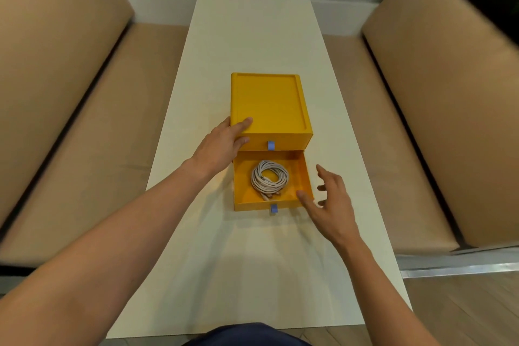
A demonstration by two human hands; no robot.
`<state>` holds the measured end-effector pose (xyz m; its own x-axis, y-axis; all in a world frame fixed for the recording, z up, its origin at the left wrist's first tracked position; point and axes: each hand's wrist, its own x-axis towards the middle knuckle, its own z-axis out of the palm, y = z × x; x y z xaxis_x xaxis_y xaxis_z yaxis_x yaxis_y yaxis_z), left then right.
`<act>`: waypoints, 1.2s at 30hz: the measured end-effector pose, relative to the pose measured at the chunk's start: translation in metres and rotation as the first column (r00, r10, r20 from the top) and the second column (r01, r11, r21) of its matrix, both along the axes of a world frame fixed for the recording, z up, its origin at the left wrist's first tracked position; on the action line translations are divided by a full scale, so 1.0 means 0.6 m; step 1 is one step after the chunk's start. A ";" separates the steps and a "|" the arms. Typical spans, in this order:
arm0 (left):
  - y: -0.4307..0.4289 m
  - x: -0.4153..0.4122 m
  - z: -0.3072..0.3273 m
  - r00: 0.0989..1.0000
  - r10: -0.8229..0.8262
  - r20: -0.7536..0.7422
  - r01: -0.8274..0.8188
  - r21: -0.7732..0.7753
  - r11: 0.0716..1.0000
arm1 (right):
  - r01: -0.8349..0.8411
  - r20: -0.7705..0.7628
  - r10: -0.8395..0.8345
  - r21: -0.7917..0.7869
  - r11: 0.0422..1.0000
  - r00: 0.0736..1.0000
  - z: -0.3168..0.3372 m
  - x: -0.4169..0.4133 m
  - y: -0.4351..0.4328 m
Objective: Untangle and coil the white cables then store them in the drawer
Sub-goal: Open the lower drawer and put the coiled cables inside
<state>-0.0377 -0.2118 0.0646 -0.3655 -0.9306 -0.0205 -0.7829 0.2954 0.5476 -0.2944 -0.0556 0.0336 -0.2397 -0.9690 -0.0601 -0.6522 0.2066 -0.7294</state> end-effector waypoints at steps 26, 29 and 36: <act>0.000 0.003 0.006 1.000 -0.012 -0.014 0.012 -0.006 1.000 | 0.040 0.015 -0.042 0.080 0.996 0.999 -0.037 0.016 -0.130; 0.001 0.004 0.007 1.000 -0.019 -0.018 0.019 0.001 1.000 | 0.007 -0.013 -0.006 0.083 0.996 1.000 -0.039 0.013 -0.157; -0.002 0.003 0.003 1.000 -0.008 -0.017 0.008 0.008 1.000 | 0.004 -0.051 0.002 0.116 0.993 0.999 -0.033 0.005 -0.194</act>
<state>-0.0360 -0.2132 0.0666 -0.3737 -0.9273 -0.0216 -0.7708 0.2975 0.5634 -0.2911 -0.1721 0.0135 -0.2463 -0.9559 -0.1602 -0.6876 0.2888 -0.6662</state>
